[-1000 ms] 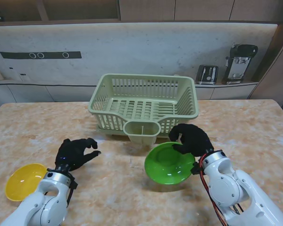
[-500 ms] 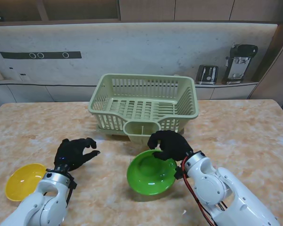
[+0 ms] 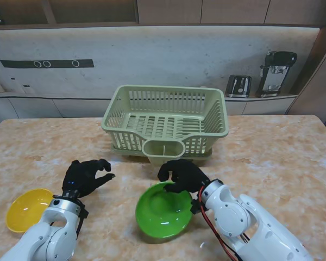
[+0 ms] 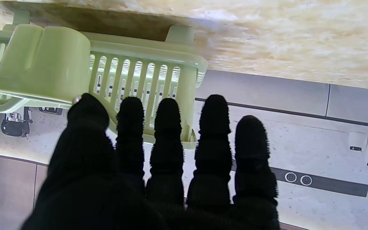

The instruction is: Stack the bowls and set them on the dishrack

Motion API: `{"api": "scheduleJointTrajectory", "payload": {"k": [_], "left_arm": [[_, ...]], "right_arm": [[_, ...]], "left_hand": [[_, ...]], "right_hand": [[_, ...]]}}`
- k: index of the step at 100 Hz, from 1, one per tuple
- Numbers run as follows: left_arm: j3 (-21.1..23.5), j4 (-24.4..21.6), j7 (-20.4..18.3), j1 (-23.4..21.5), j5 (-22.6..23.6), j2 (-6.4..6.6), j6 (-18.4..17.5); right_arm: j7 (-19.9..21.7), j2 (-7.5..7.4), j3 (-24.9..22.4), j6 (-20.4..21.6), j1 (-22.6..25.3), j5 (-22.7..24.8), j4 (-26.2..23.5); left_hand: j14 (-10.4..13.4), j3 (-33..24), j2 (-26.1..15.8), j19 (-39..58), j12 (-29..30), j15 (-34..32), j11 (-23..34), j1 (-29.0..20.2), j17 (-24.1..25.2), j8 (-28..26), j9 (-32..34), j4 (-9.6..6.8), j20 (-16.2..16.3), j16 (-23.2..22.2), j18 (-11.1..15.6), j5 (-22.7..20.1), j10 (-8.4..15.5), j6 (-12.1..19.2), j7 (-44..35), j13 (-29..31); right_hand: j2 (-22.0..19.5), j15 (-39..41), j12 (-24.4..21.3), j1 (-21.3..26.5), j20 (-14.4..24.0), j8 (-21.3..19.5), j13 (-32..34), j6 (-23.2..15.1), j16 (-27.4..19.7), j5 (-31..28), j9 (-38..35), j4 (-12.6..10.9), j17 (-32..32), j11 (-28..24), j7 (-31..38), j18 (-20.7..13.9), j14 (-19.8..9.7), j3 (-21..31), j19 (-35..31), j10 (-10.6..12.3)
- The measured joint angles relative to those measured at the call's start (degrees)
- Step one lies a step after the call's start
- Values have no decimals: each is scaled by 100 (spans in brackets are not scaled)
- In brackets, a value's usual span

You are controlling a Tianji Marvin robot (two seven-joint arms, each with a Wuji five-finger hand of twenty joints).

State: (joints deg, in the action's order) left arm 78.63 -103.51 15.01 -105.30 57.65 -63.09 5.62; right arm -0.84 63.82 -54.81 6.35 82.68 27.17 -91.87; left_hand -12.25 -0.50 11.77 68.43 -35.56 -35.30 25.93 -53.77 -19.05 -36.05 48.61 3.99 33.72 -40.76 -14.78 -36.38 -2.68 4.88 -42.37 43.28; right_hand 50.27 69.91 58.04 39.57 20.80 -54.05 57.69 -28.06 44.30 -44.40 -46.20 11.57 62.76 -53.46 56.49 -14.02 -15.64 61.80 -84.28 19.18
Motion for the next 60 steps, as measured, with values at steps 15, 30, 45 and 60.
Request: {"api": "scheduleJointTrajectory", "payload": {"k": [15, 30, 45, 60], "left_arm": [[1, 0, 1, 0, 0, 0, 0], [6, 2, 1, 0, -10, 0, -18], [-1, 12, 0, 6, -13, 0, -25], [-3, 13, 1, 6, -13, 0, -32]], "right_arm": [[4, 5, 172, 25, -108, 0, 156], [-11, 39, 347, 14, -261, -15, 415], [-124, 75, 487, -2, -382, -19, 616], [-221, 107, 570, -38, -458, 63, 728]], "left_hand": [[0, 0, 0, 0, 0, 0, 0, 0, 0, 0, 0, 0, 0, 0, 0, 0, 0, 0, 0, 0], [0, 0, 0, 0, 0, 0, 0, 0, 0, 0, 0, 0, 0, 0, 0, 0, 0, 0, 0, 0], [0, 0, 0, 0, 0, 0, 0, 0, 0, 0, 0, 0, 0, -1, 0, -1, 0, 0, 0, 0], [0, 0, 0, 0, 0, 0, 0, 0, 0, 0, 0, 0, 0, -1, 0, -1, 0, 0, 0, 0]], "right_hand": [[-82, -7, -73, 0, 0, 173, 2, 1, 0, 2, 1, -1, 1, 10, -77, -1, -1, -78, 0, -35], [-125, -14, -84, -2, 0, 280, 2, 3, 1, 9, 2, -1, 1, 11, -94, -1, -1, -133, 0, -55], [-195, -68, -210, -2, 0, 419, 2, 4, 1, 20, 2, -1, 1, 13, -127, -1, -1, -224, 0, -58], [-348, -191, -295, -6, -111, 655, 0, 4, 1, 97, 5, -2, 1, 69, -138, 38, -1, -343, 5, -63]]}}
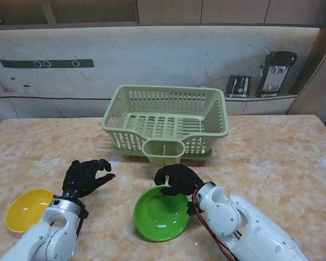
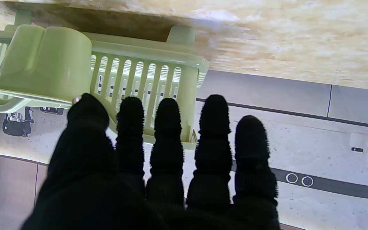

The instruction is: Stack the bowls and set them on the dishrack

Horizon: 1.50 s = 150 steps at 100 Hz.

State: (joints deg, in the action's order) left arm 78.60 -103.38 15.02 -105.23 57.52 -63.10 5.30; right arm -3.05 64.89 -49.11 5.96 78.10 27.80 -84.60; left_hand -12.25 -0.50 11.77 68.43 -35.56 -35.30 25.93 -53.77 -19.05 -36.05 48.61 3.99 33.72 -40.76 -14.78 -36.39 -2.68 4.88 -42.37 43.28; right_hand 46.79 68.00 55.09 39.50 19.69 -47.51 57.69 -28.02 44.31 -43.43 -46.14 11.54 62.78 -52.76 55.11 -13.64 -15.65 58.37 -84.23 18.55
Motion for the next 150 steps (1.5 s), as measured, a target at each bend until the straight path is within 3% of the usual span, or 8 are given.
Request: {"api": "scheduleJointTrajectory", "payload": {"k": [14, 39, 54, 77, 87, 106, 119, 150], "left_arm": [[-1, 0, 2, 0, 0, 0, -1], [-2, 0, 6, 0, -2, 0, 0], [-2, 0, 6, 0, -5, -1, 0], [-3, 0, 6, 0, -6, -1, -3], [-4, 0, 7, 1, -7, -1, -4], [-3, 6, 8, 5, -9, -1, -29], [-3, 9, 14, 5, -9, -1, -38], [-4, 13, 19, 6, -5, -1, -42]], "right_arm": [[-76, 9, 83, -92, -64, 244, 59], [-57, 16, 111, -302, -101, 256, 67], [-36, 16, 102, -363, -102, 262, 61], [12, 13, 97, -422, -100, 244, 40], [19, 12, 96, -422, -97, 249, 36], [17, 4, 49, -402, -58, 315, -16], [12, -5, 15, -370, -16, 368, -70], [18, -32, -65, -236, 57, 482, -140]], "left_hand": [[0, 0, 0, 0, 0, 0, 0, 0, 0, 0, 0, 0, 0, 0, 0, 0, 0, 0, 0, 0], [0, 0, 0, 0, 0, 0, 0, 0, 0, 0, 0, 0, 0, 0, 0, 0, 0, 0, 0, 0], [0, 0, 0, 0, 0, 0, 0, 0, 0, 0, 0, 0, 0, 0, 0, 0, 0, 0, 0, 1], [0, 0, 0, 0, 0, 0, 0, 0, 0, 0, 0, 0, 0, 0, 0, 0, 0, 0, 0, 1], [0, 0, 0, 0, 0, 0, 0, 0, 0, 0, 0, 0, 0, 0, -1, 0, 0, 0, 0, 1], [0, 1, 0, 0, -1, 0, 0, 0, 0, 0, 0, 0, 0, 0, 0, 0, 0, 0, 0, 1], [0, 1, 0, 0, -1, 0, 0, 0, 0, 0, 0, 0, 0, 0, -1, 0, 0, 0, 0, 2], [0, 1, 0, 0, -1, 0, 0, 0, 0, 0, 0, 0, 0, 0, -1, 0, 0, 0, 0, 2]], "right_hand": [[-186, -462, -148, -68, -224, 229, -3, 2, -171, 78, 1, 0, -40, 71, -21, 149, 116, -38, 159, -56], [-590, -1439, -620, -86, -744, 913, -227, 99, -858, 360, 321, -111, -394, 390, 10, 759, 379, -87, 924, -250], [-893, -2346, -1256, -296, -871, 1843, -538, 472, -1335, 537, 455, -188, -1003, 900, -7, 1470, 588, -81, 1509, -468], [-893, -3373, -2427, -552, -879, 2276, -1021, 787, -1981, 692, 612, -260, -1934, 1431, -245, 2102, 875, -77, 1898, -567], [-944, -3687, -2912, -738, -879, 2383, -1322, 906, -2152, 772, 780, -314, -2456, 1715, -528, 2314, 1035, -69, 1970, -639], [-1198, -4132, -3369, -1286, -818, 2397, -1786, 1079, -2412, 831, 994, -529, -3137, 2050, -1158, 2543, 1259, -205, 2102, -700], [-1478, -4304, -3517, -1718, -672, 2024, -1992, 1140, -2488, 905, 1063, -826, -3475, 2223, -1626, 2598, 1333, -383, 2217, -722], [-1580, -4400, -3529, -2089, -543, 1917, -2289, 1056, -2499, 1037, 1187, -827, -3999, 2420, -1865, 2622, 1390, -753, 2229, -726]]}}
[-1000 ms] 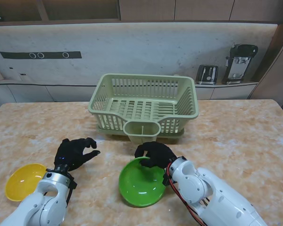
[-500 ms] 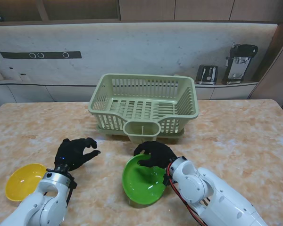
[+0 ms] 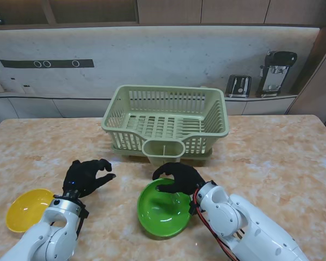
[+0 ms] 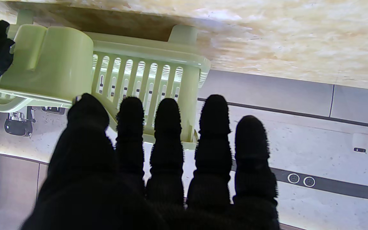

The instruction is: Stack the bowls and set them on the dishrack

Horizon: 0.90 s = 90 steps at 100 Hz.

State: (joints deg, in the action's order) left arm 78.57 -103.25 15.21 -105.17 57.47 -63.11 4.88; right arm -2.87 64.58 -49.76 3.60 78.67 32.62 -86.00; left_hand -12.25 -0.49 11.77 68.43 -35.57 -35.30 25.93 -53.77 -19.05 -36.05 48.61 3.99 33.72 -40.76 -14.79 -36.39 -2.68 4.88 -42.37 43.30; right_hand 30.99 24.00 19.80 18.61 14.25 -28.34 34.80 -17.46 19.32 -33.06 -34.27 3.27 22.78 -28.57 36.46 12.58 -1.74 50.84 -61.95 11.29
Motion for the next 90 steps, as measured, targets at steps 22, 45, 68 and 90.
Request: {"api": "scheduleJointTrajectory", "payload": {"k": [22, 45, 68, 90], "left_arm": [[-2, 1, 1, 0, 0, 0, 0], [-2, 2, 1, 1, 0, 0, -1], [-2, 2, 1, 1, 0, 0, -1], [-2, 2, 1, 1, 0, 0, -1]], "right_arm": [[-111, -16, -62, 75, 68, 199, -53], [-77, -43, -125, 107, 122, 267, -129], [-45, -65, -177, 162, 150, 312, -155], [-128, -65, -257, 207, 209, 423, -182]], "left_hand": [[0, 0, 0, 0, 0, 0, 0, 0, 0, 0, 0, 0, 0, 0, 0, 0, 0, 0, 0, 0], [0, 0, 0, 0, -1, 0, 0, 0, 0, 0, 0, 0, 0, 0, 0, -60, 0, -1, -7, 0], [0, 0, 0, 0, -5, 0, 0, 0, 0, 0, 0, 0, 0, 0, 0, -60, 0, -1, -7, 0], [0, 0, 0, 0, -5, 0, 0, 0, 0, 0, 0, 0, 0, 0, 0, -60, 0, -1, -7, 0]], "right_hand": [[-1, -124, -72, -77, 62, -43, -134, -219, 0, 0, -7, 0, -247, 209, -4, 5, 32, -40, 65, 38], [-15, -324, -145, -291, 66, -43, -346, -425, -17, 74, -7, -1, -479, 437, -190, 8, 57, -237, 190, 67], [-24, -401, -205, -368, 72, -43, -412, -563, -63, 201, -7, -1, -541, 536, -255, 11, 58, -330, 200, 67], [-84, -405, -207, -368, 131, -43, -405, -641, -63, 191, -7, -4, -546, 561, -244, 12, 58, -386, 204, 68]]}}
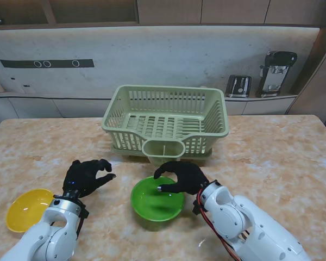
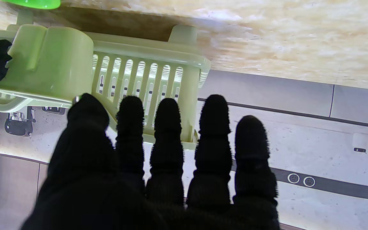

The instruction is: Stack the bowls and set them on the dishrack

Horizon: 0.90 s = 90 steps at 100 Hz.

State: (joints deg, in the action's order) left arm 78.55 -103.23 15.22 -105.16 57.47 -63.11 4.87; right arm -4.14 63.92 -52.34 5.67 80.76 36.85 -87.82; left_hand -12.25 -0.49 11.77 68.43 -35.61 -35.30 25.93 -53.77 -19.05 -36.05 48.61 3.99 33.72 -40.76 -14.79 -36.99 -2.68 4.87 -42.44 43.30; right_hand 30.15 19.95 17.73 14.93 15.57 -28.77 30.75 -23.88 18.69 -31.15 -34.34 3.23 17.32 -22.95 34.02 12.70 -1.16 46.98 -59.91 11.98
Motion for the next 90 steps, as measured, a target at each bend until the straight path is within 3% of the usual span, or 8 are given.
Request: {"api": "scheduleJointTrajectory", "payload": {"k": [29, 69, 90], "left_arm": [[-7, 2, -1, 6, -7, 0, -1], [-9, 11, 0, 15, -15, 0, -15], [-23, 90, 82, 92, -108, -12, -31]], "right_arm": [[17, -32, -239, 76, 255, 145, -240], [176, -122, -934, 37, 1044, 570, -998], [114, -149, -1276, -76, 1447, 852, -1353]], "left_hand": [[0, 0, 0, 0, -3, 0, 0, 0, 0, 0, 0, 0, 0, 0, 0, 0, 0, 0, 0, 0], [0, 0, 0, 0, -39, -1, 0, 0, 0, 0, 0, 0, 0, -1, 0, 0, 0, 0, -1, 1], [0, 0, 0, 0, -39, 3, 0, 0, 0, 0, 0, 0, 0, -1, 0, 0, 0, 0, -1, 1]], "right_hand": [[0, 125, 86, 15, 83, -15, 279, -82, -1, -356, -321, -1, 218, -172, 289, -23, 0, -30, -14, 49], [173, 694, 516, 389, 203, 541, 1069, -194, 193, -656, -1061, 65, 803, -540, 1260, -273, -111, -59, -334, 87], [226, 887, 590, 525, 257, 553, 1274, -204, 263, -728, -1184, 106, 1021, -645, 1487, -391, -207, -14, -455, 95]]}}
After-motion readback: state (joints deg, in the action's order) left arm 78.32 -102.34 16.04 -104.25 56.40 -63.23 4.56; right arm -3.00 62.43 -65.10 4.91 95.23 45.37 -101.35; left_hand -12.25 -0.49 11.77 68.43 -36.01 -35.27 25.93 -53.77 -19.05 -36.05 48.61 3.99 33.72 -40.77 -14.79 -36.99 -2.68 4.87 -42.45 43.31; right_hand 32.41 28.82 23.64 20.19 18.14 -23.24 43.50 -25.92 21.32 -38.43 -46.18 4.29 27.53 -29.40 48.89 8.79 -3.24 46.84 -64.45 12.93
